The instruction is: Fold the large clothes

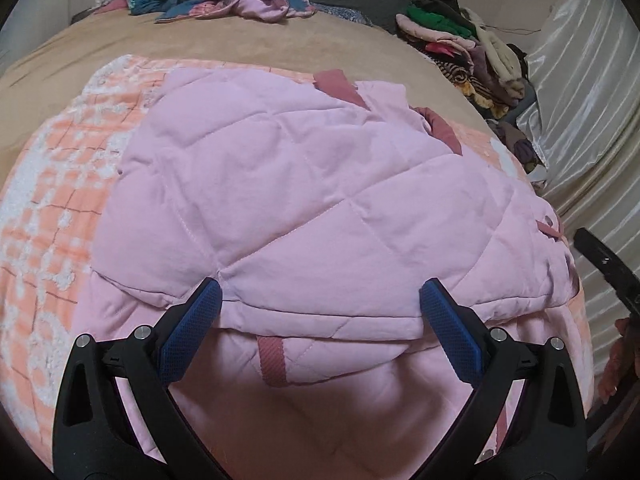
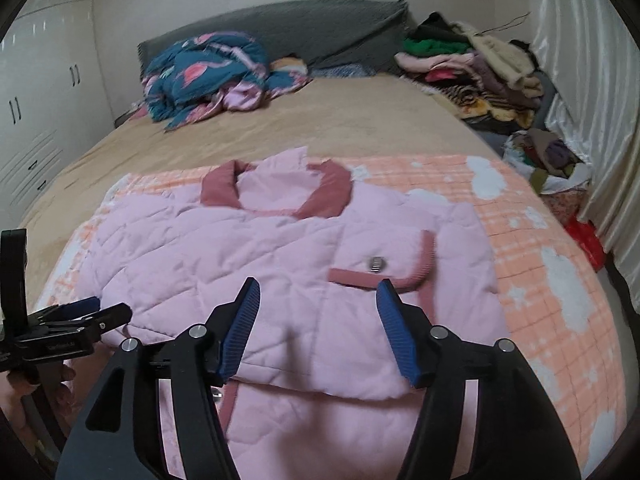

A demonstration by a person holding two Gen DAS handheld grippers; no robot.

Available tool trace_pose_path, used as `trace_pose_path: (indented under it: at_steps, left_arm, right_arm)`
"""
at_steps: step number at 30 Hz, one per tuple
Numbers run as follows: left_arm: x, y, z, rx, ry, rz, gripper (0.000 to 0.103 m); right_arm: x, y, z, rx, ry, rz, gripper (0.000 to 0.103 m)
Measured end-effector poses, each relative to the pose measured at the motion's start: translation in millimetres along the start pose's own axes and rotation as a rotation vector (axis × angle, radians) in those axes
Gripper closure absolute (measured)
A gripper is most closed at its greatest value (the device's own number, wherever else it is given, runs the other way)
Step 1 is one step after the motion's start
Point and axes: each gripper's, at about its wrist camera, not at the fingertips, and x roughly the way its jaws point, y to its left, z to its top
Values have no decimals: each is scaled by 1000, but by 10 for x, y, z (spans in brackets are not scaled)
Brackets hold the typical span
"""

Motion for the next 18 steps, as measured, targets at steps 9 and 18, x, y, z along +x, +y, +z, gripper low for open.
trace_pose_path:
  at_steps: [9,18]
  left_arm:
    - [-80,-77,15,27,16,50,9]
    - [-276,-125,20,35,-1,53,9]
  right_arm:
    - [784,-110,-201,100,239,17,36]
    - [581,-114,-252,140,236,39,32]
